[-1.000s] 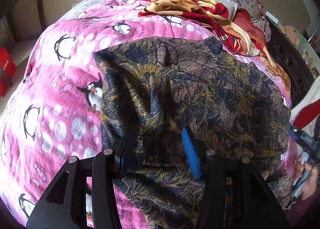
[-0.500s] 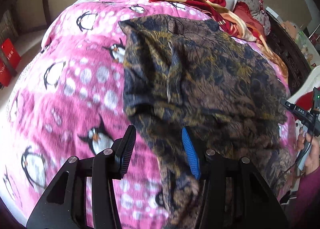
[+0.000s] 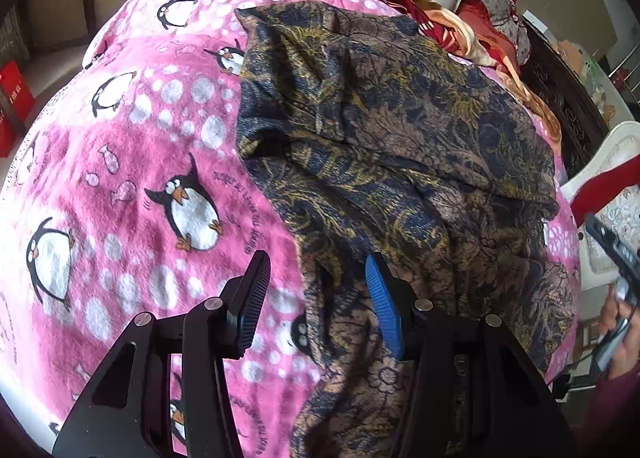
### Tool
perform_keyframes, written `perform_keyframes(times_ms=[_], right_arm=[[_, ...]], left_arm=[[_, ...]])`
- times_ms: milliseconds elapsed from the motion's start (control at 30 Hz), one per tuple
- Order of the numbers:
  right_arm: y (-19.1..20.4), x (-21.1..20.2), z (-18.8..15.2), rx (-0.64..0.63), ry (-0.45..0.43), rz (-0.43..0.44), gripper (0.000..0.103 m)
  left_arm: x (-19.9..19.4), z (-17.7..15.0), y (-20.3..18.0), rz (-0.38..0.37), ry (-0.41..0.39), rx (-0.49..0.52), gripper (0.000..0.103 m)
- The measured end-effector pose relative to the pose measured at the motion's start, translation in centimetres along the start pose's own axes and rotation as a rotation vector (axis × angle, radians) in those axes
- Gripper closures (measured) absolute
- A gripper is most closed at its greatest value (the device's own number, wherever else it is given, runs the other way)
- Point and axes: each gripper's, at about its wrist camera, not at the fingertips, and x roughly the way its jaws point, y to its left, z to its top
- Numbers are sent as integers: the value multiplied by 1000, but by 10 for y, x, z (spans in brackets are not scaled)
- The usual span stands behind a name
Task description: Fold small clothes
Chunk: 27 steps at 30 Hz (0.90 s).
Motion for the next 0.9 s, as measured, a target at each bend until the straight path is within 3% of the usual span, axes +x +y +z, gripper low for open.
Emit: perform_keyframes(times_ms=[100,233,333,433,500,567,633,833,900], right_arm=[[19,32,15,-27,-1,-37,43],[19,94,-4,-60,244,-102,49],[15,78,-21,-55,234,-61,49],[-2,36,-31,-22,192,25,48],[-17,3,-39,-21,162,79,43],[-31,-26,-50,-31,145,132,29],[-43,-47,-66,-29,139,194,25],[-39,-38,-109,-94,126,283,20],[-31,-21,-124,-109,152,267,29]], left_arm=[[-7,-10,-5,-15,8,13,54],[-20,-33,1,-27,30,8,53],[-29,-54,8,-18,30,7,45],[-33,-73,14,-8,57,-7,44],[-36,-83,15,-25,75,-17,44],[-41,-92,14,-39,81,-12,44],[-45,-100,12,-45,81,-1,44],[-49,-117,14,-35,106,-3,44],[-54,-119,16,-46,100,-9,44]])
